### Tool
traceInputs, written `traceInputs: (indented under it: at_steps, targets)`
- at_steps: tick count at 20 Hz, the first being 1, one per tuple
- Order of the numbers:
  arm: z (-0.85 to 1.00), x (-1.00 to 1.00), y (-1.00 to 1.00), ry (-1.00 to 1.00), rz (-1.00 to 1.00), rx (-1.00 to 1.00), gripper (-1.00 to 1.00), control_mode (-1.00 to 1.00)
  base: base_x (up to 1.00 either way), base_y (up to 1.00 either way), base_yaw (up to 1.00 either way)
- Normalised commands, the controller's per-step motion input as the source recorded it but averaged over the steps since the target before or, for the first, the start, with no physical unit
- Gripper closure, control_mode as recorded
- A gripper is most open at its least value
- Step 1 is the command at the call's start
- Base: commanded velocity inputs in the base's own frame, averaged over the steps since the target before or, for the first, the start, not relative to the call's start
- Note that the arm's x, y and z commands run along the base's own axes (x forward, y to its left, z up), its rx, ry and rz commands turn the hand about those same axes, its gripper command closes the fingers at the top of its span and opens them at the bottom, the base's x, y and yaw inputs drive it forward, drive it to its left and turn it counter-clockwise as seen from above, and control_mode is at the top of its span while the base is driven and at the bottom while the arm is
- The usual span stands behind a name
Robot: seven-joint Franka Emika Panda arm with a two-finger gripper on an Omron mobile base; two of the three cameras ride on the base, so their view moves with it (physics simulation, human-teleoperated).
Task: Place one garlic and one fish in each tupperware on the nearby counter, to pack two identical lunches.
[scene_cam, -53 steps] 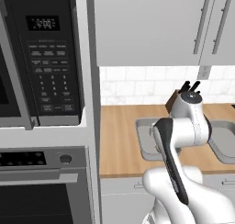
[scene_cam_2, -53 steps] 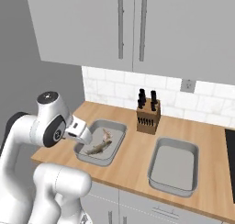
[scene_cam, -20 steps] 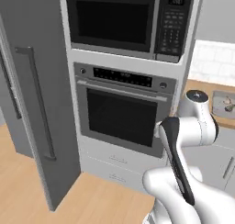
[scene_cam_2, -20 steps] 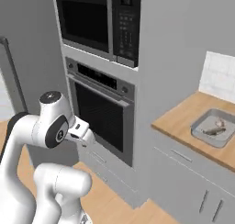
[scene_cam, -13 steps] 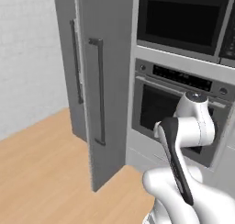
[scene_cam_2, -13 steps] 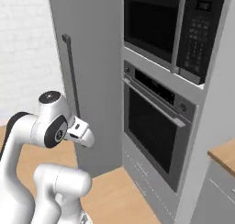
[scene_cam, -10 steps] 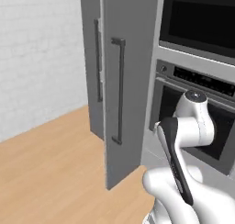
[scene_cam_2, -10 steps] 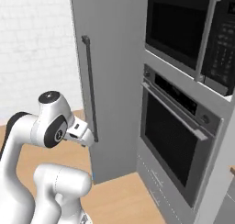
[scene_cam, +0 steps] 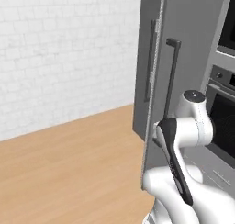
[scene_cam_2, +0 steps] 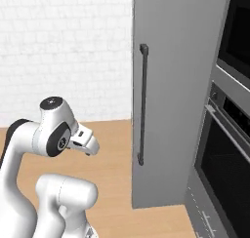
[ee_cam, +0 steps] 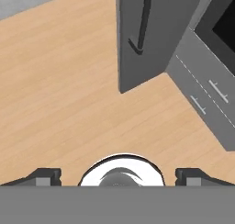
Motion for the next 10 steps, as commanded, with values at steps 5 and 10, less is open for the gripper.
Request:
traceInputs:
  at_steps: [5, 10]
  targets:
    - [0.0, 0.0, 0.0, 0.0, 0.0, 0.0, -1.0, 1.0, 0.93, 1.0, 0.13]
    - [0.0, 0.0, 0.0, 0.0, 0.0, 0.0, -1.0, 1.0, 1.0, 0.9, 0.02]
